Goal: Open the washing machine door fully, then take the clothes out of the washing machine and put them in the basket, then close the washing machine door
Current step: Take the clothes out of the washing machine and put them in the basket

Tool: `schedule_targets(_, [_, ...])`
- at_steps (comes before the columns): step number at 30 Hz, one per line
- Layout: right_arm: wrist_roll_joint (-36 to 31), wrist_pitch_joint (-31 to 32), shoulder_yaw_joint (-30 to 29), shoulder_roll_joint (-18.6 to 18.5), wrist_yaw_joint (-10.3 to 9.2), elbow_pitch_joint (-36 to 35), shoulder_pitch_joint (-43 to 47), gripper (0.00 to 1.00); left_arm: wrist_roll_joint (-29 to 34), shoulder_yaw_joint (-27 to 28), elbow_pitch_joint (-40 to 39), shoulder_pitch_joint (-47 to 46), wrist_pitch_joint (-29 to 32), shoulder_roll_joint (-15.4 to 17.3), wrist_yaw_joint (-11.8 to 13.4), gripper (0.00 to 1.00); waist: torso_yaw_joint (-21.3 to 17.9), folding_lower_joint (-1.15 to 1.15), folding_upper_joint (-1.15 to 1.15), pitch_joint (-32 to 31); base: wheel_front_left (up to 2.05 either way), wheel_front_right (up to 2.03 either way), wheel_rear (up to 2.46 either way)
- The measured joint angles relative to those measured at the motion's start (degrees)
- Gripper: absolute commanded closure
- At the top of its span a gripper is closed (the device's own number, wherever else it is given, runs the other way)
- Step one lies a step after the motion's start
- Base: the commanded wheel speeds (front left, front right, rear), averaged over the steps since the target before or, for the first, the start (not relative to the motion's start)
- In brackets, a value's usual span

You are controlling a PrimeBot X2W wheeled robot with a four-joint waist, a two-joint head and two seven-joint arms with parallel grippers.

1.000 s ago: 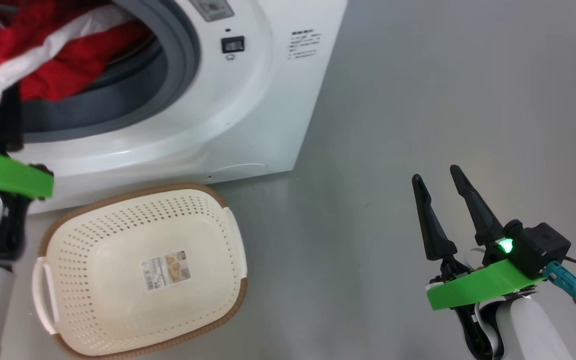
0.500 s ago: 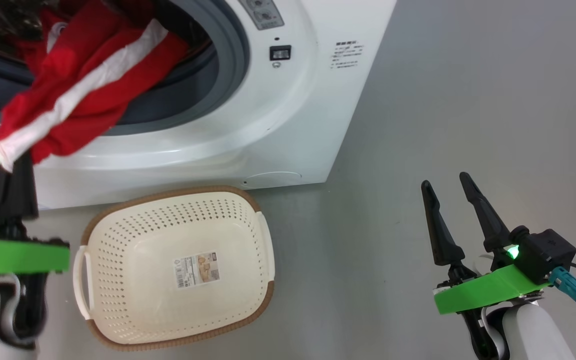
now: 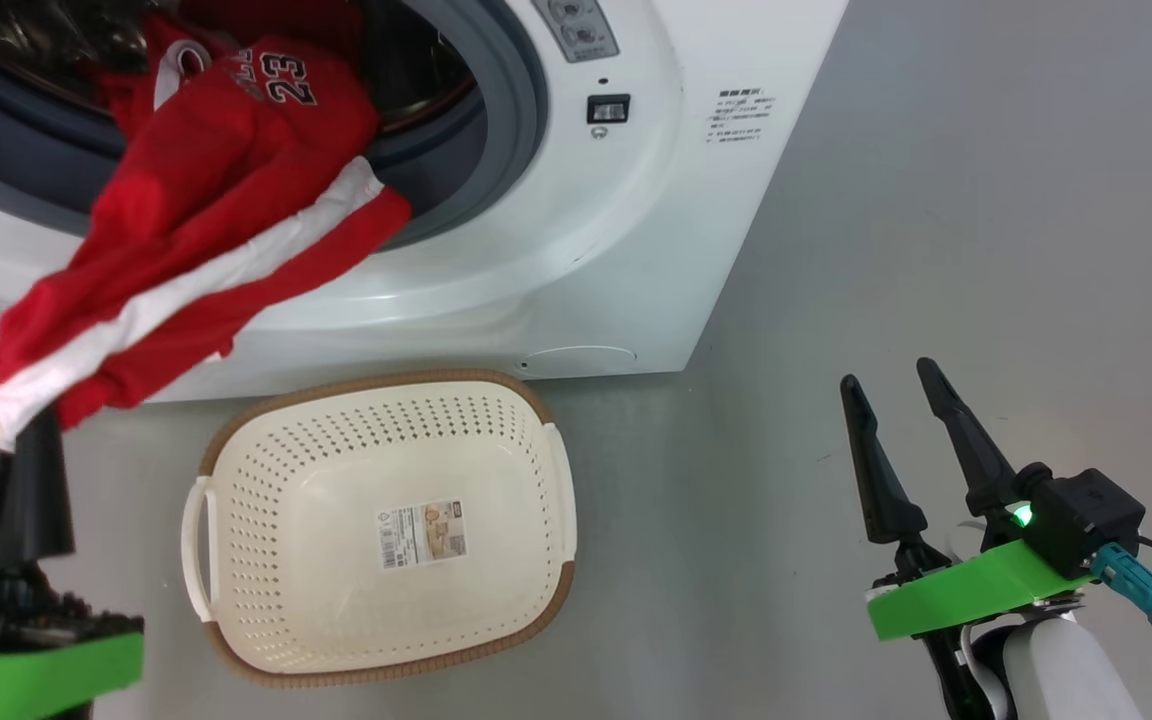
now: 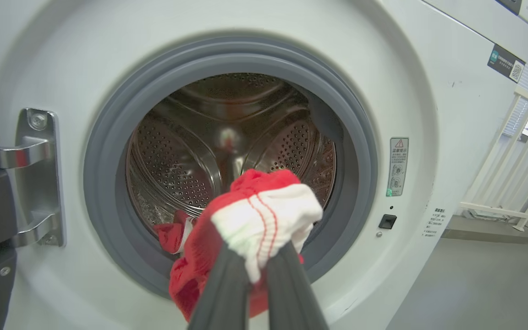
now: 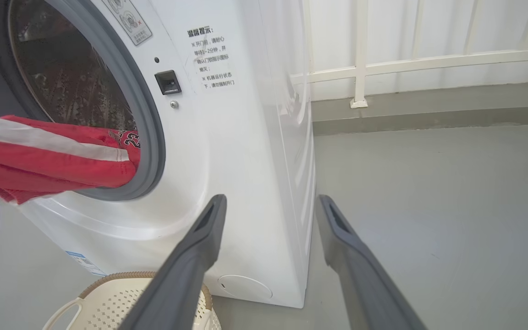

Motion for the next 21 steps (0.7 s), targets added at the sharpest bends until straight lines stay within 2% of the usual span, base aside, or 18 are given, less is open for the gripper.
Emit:
schedule_targets(4, [-0.2,0.0,0.1,0.0,0.0,0.0,0.0,0.0,0.1,-1.2,0.3,1.6,0.0,0.1,0.0,1.0,0.1,0.0,0.0,0.4,0.0,0.0,0.0])
schedule_targets(8, [-0.2,0.0,0.4,0.0,0.0,0.0,-0.1,0.0,-0.3,-4.7,5.5,2.4,0.0,0.3,0.0,1.0,-0.2,0.0,0.0,1.0,0.0,0.0,0.0])
schedule_targets(14, [-0.2,0.0,0.9,0.0,0.0,-0.2,-0.3,0.0,-1.3,-10.2,16.7,1.5,0.0,0.5,0.0,1.0,-1.2,0.0,0.0,2.4,0.0,0.0,0.0])
schedule_targets(21, [0.1,0.0,1.8,0.0,0.0,-0.9,-1.4,0.0,-2.9,-17.3,29.3,-6.5,0.0,1.3,0.0,1.0,-2.4,0.0,0.0,5.2,0.0,0.0,0.0])
